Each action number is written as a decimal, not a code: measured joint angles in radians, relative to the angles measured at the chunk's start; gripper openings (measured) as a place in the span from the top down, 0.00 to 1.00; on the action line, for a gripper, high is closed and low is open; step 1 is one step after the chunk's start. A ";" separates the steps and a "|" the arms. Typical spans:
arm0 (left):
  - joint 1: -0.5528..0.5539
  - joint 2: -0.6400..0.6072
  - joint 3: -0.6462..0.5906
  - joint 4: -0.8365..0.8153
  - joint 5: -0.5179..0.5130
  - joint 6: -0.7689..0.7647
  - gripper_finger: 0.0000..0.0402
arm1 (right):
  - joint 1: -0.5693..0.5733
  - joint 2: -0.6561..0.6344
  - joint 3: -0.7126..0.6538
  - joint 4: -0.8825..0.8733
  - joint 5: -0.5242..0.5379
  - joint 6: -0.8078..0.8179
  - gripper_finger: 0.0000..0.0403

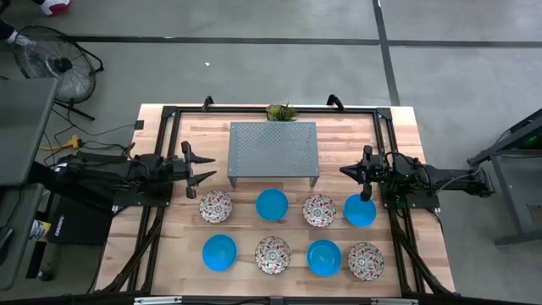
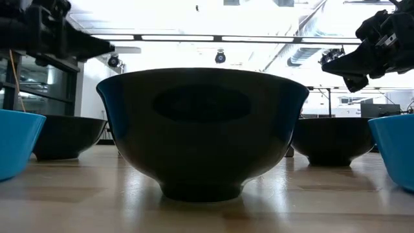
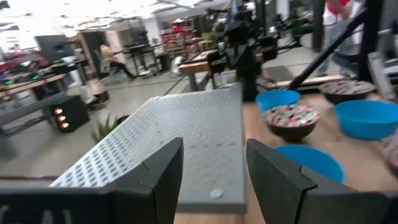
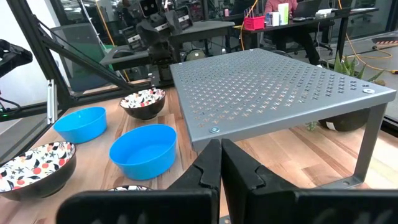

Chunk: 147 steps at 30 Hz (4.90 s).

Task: Pick & Place Mini bowls
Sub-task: Put the white patterned bowl on the shelf

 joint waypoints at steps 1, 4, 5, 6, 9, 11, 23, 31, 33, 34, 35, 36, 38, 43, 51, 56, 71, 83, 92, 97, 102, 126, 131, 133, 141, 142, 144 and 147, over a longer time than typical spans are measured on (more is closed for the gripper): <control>0.000 0.000 0.015 -0.025 0.005 0.001 0.57 | 0.000 0.000 0.000 0.000 0.000 0.000 1.00; 0.000 0.002 0.075 -0.165 0.007 -0.021 0.57 | 0.000 0.000 0.000 0.000 0.000 0.000 1.00; 0.000 0.003 0.101 -0.224 0.007 -0.037 0.57 | 0.000 0.000 0.000 0.000 0.000 0.000 1.00; 0.000 0.008 0.127 -0.277 0.007 -0.055 0.57 | 0.000 0.000 0.000 0.000 0.000 0.000 1.00; 0.000 0.034 0.208 -0.434 0.007 -0.114 0.57 | 0.000 0.000 0.000 0.000 0.000 0.000 1.00; 0.000 0.062 0.262 -0.524 0.007 -0.177 0.57 | 0.000 0.000 0.000 0.000 0.000 0.000 1.00; 0.000 0.364 0.387 -0.658 0.168 -0.868 0.57 | 0.000 0.000 0.000 0.000 0.000 0.000 1.00; 0.000 0.508 0.387 -0.664 0.239 -1.003 0.57 | 0.000 0.000 0.000 0.000 0.000 0.000 1.00; -0.001 0.539 0.387 -0.666 0.267 -1.004 0.57 | 0.000 0.000 0.000 -0.001 0.000 0.000 1.00; -0.001 0.557 0.387 -0.665 0.282 -1.005 0.57 | 0.000 0.000 0.000 -0.001 0.000 0.000 1.00; -0.002 0.582 0.387 -0.665 0.296 -1.005 0.57 | 0.000 0.000 0.000 -0.001 0.000 0.000 1.00; -0.002 0.609 0.387 -0.665 0.310 -1.006 0.57 | 0.000 0.000 0.000 -0.001 0.000 0.000 1.00; -0.002 0.655 0.387 -0.674 0.342 -1.006 0.57 | 0.000 0.000 0.000 -0.001 0.000 0.000 1.00; -0.002 0.721 0.388 -0.691 0.373 -1.003 0.57 | 0.000 0.000 0.000 -0.002 0.000 0.000 1.00; -0.001 0.736 0.392 -0.696 0.327 -0.988 0.57 | 0.000 0.000 0.000 -0.002 0.000 0.000 1.00; -0.001 0.736 0.480 -0.869 0.254 -0.936 0.57 | 0.000 0.000 0.000 -0.002 0.000 0.000 1.00; 0.000 0.822 0.554 -0.981 0.226 -0.740 0.50 | 0.000 0.000 0.000 -0.002 0.000 0.000 1.00; 0.000 0.956 0.554 -0.947 0.292 -0.843 0.26 | 0.000 0.000 0.000 -0.002 0.000 0.000 1.00; 0.000 1.042 0.554 -0.947 0.302 -1.017 0.25 | 0.000 0.000 0.000 -0.002 0.000 0.000 1.00; 0.000 1.048 0.553 -0.940 0.302 -1.102 0.26 | 0.000 0.000 0.000 -0.002 0.000 0.000 1.00; 0.000 1.048 0.533 -0.918 0.342 -1.116 0.34 | 0.000 0.000 0.000 -0.002 0.000 0.000 1.00; 0.000 1.040 0.473 -0.838 0.412 -1.185 0.97 | 0.000 0.000 0.000 -0.002 0.000 0.000 1.00; 0.000 1.005 0.471 -0.833 0.412 -1.180 0.98 | 0.000 0.000 0.000 -0.002 0.000 0.000 1.00; 0.000 0.988 0.469 -0.841 0.410 -1.184 0.98 | 0.000 0.000 0.000 -0.002 0.000 0.000 1.00; 0.000 0.910 0.467 -0.848 0.420 -1.191 0.99 | 0.000 0.000 0.000 -0.002 0.000 0.000 1.00; 0.000 0.898 0.467 -0.846 0.423 -1.197 0.99 | 0.000 0.000 0.000 -0.002 0.000 0.000 1.00; 0.000 0.878 0.467 -0.846 0.427 -1.210 0.99 | 0.000 0.000 0.000 -0.002 0.000 0.000 1.00; 0.000 0.841 0.467 -0.846 0.432 -1.214 0.99 | 0.000 0.000 0.000 -0.001 0.000 0.000 1.00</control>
